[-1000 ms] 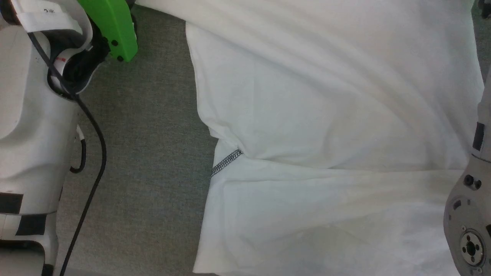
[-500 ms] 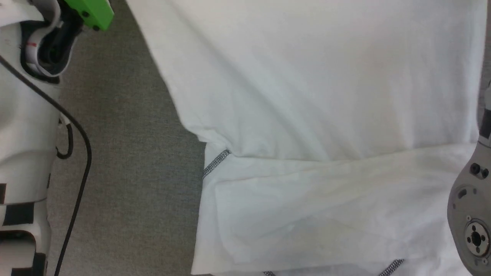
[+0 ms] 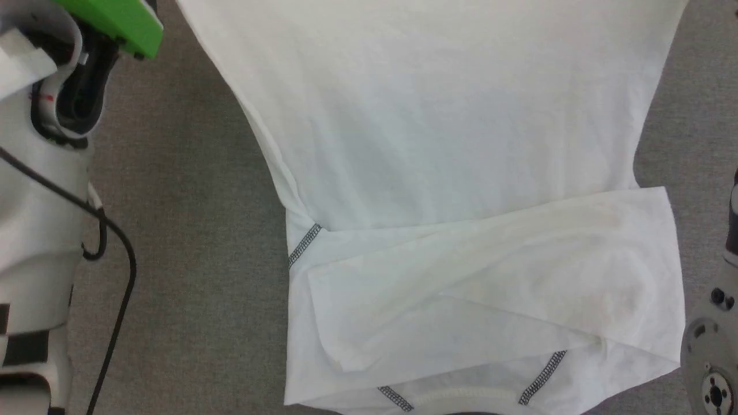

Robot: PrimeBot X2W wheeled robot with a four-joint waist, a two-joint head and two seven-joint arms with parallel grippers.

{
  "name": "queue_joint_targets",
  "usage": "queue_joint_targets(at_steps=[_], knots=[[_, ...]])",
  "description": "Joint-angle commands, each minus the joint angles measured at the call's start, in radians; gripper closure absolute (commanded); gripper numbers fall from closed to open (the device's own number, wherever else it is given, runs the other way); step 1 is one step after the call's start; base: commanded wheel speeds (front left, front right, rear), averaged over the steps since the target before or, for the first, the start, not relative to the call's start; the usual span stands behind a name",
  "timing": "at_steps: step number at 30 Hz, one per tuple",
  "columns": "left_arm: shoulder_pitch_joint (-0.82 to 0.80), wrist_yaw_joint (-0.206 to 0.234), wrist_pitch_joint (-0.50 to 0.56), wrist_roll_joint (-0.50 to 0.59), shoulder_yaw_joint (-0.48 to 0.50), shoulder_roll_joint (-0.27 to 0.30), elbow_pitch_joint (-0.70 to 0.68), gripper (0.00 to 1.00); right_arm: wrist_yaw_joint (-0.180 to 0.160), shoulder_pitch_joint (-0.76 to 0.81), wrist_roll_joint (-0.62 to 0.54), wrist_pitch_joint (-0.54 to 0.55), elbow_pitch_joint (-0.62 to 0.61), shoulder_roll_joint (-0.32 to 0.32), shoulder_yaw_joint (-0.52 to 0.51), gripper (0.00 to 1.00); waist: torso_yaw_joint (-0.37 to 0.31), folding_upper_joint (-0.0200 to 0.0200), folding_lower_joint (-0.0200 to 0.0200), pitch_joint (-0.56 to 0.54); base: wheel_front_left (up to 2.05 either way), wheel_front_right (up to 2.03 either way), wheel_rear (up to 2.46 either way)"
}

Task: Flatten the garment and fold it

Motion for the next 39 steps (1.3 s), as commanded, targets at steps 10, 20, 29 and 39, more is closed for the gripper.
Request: queue_joint_targets(at_steps=[10, 20, 29, 39], knots=[[0.385, 0.015, -0.075, 0.006, 0.001, 0.086, -0.28, 1.0, -0.002, 0.363, 0.162, 0.034, -0.257, -0.021, -0.008, 1.0, -0.035, 0.0, 0.0001, -0.223, 0.0, 0.0, 0.0], [0.865, 0.099, -0.139, 0.063, -0.079, 0.106, -0.586, 1.0, -0.002, 0.85, 0.303, 0.08, -0.537, 0.033, -0.064, 1.0, -0.016, 0.0, 0.0001, -0.329, 0.0, 0.0, 0.0], [1.083, 0.097, -0.163, 0.049, -0.145, 0.119, -0.589, 1.0, -0.002, 1.106, 0.397, 0.051, -0.621, 0.053, -0.069, 1.0, -0.018, 0.0, 0.0001, -0.367, 0.0, 0.0, 0.0], [1.226, 0.072, -0.187, 0.079, -0.236, 0.137, -0.551, 1.0, -0.002, 1.354, 0.456, 0.007, -0.646, 0.04, 0.005, 1.0, -0.024, 0.0, 0.0001, -0.383, 0.0, 0.0, 0.0]])
